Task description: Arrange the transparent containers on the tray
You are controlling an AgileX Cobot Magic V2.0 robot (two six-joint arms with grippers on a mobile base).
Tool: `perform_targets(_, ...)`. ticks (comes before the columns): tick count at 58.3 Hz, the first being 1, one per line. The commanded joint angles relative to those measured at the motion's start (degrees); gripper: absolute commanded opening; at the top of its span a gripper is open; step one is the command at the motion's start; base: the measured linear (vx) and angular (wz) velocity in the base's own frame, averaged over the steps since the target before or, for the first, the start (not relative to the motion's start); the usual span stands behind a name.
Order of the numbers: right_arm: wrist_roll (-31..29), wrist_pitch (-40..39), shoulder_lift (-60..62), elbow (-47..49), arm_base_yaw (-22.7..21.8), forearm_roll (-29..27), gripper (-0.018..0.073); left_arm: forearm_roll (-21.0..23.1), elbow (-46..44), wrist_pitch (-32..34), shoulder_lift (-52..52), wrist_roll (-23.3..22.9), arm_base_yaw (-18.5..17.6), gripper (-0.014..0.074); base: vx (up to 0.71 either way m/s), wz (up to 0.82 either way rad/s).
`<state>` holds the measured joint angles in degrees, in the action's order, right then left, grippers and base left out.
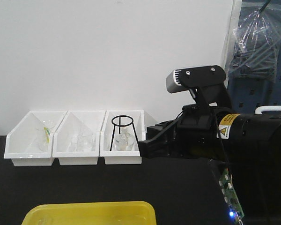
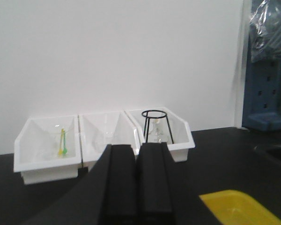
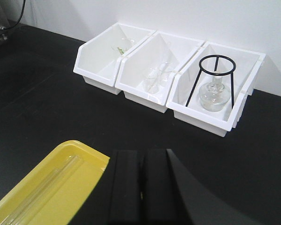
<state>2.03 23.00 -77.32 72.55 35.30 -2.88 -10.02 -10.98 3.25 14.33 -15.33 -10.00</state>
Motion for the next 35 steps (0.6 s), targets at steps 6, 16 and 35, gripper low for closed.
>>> perform_targets(6, -0.5, -4.41, 2.03, 1.61, -0.18, 0.09, 0.0104, 4.16, 8.51, 0.1, -10.44, 0.15, 5.88, -0.0008, 0.0, 0.0)
perform_targets(16, -0.5, -4.41, 2.03, 1.61, -0.18, 0.09, 0.0104, 6.58, 14.58, -1.98, -16.42, 0.15, 12.65, -0.0008, 0.0, 0.0)
perform_targets(35, -0.5, -4.41, 2.03, 1.61, -0.18, 0.09, 0.0104, 6.56, 14.58, -2.42, -16.21, 0.15, 13.03, -0.0008, 0.0, 0.0)
